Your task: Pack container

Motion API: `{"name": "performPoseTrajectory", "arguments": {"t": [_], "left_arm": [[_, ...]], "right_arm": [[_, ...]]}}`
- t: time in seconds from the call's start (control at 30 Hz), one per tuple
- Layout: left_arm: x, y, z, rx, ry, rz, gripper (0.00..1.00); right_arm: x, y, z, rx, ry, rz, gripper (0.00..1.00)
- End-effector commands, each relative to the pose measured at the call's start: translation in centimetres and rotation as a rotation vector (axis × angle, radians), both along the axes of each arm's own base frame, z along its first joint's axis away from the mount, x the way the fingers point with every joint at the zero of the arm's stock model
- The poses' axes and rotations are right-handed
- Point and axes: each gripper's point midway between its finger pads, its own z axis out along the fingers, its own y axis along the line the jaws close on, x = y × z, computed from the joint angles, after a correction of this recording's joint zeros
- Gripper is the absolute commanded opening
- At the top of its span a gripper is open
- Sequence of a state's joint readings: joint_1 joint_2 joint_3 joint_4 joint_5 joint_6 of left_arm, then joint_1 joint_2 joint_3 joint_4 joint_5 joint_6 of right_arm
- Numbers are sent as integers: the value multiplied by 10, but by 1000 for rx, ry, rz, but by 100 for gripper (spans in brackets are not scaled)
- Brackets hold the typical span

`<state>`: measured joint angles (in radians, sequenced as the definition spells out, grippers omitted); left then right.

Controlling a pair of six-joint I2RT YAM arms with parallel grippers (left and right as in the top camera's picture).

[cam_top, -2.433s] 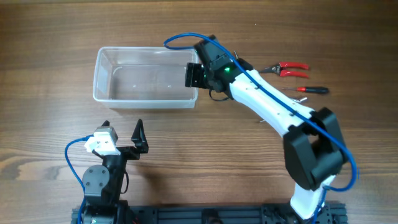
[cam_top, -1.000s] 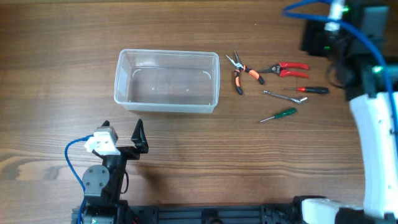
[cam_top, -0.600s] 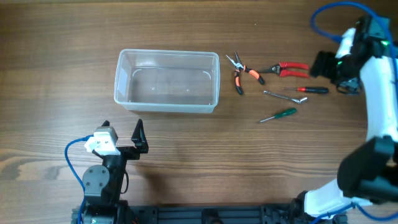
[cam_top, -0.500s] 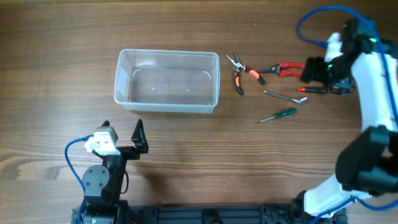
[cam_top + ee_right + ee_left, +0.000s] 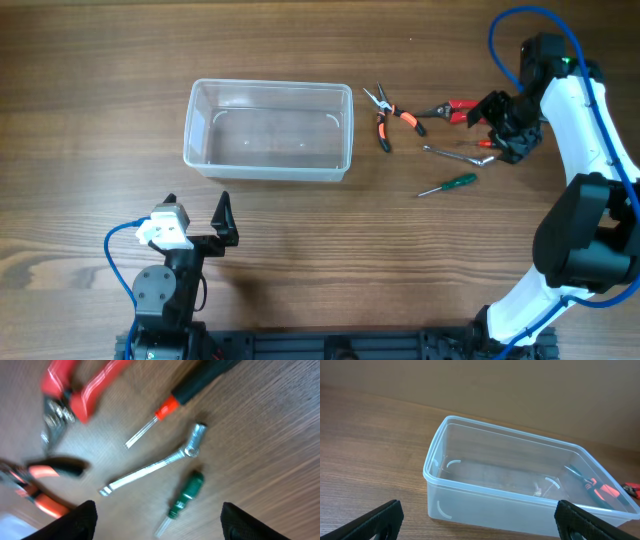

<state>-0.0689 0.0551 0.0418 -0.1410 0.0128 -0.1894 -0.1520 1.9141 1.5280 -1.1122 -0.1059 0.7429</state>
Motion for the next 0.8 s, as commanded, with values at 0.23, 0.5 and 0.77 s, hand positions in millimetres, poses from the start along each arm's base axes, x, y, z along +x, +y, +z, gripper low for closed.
{"name": "performPoseTrajectory", "arguments": {"t": [0.23,0.5,0.77], "left_arm": [[0,2,-2,-8,4,10,100],[0,2,-2,-8,4,10,100],[0,2,-2,-8,4,10,100]], "right_arm": [[11,-44,-5,-79,-25,-503,70],[2,-62,-44,-40,78,-551,63],[11,-54,-85,17,117,-514,62]]}}
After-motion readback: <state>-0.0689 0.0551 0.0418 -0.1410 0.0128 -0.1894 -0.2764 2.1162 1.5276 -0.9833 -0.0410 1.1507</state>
